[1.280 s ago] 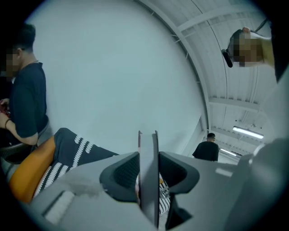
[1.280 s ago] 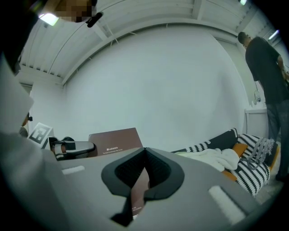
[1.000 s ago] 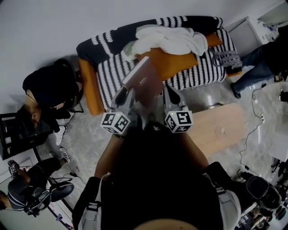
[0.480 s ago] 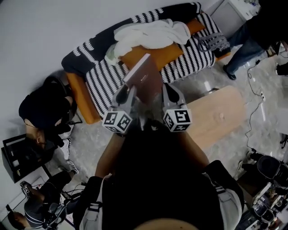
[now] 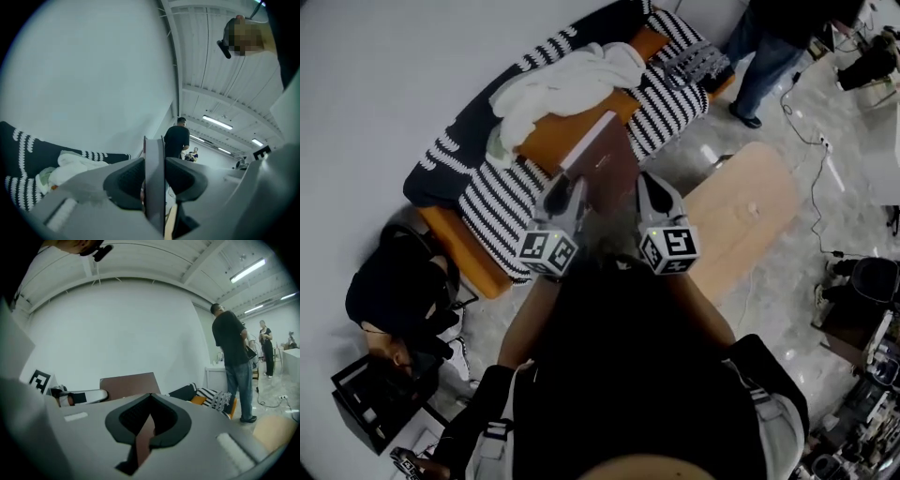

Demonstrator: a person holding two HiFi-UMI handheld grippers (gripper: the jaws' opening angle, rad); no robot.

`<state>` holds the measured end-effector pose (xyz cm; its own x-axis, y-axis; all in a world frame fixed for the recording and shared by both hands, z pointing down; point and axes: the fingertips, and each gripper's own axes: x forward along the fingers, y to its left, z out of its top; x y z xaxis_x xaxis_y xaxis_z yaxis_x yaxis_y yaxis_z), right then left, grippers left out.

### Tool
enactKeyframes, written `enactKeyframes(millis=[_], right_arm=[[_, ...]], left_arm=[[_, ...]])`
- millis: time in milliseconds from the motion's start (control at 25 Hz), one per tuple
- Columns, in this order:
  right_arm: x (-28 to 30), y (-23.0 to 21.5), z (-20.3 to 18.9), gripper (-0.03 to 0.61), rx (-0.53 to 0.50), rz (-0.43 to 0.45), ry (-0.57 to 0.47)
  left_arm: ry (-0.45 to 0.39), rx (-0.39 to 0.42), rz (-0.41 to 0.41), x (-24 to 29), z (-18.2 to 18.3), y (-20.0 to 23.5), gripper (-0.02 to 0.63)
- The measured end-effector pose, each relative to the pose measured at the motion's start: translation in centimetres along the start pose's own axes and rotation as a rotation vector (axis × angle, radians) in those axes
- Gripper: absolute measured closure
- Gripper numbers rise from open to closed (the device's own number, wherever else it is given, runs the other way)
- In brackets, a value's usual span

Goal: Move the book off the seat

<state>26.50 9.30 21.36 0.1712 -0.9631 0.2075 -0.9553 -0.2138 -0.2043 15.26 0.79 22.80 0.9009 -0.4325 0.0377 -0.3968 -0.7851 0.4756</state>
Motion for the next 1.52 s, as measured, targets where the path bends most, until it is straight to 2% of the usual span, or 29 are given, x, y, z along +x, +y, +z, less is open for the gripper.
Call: enactKeyframes(millis=[360, 720, 920, 1200, 1520], right_arm=[[-0.9, -0.2, 0.6, 0.571, 0.043, -0.185, -0.031], [-5.4, -2.6, -0.3, 0.571, 0.082, -0.397, -0.057], [-11.2, -4.2, -1.8, 0.571, 0.101, -0.514, -0.081], [-18.3, -6.4, -2.9, 0.571, 0.139, -0.633, -0.135], [-26.7, -9.7, -4.4, 0.571, 0.170, -0.710, -0.168]], left_arm=[[0.090, 0.014, -0.176, 2.5, 0.5, -1.2, 0.469], [0.198, 0.000, -0.362, 4.0, -2.3, -4.5, 0.468], [0.256, -0.006, -0.459, 3.4, -5.5, -8.6, 0.469], [0.320, 0.015, -0.569, 2.2, -8.8, -14.9, 0.468], [0.374, 0.017, -0.639, 0.7, -13.1, -22.3, 0.469]])
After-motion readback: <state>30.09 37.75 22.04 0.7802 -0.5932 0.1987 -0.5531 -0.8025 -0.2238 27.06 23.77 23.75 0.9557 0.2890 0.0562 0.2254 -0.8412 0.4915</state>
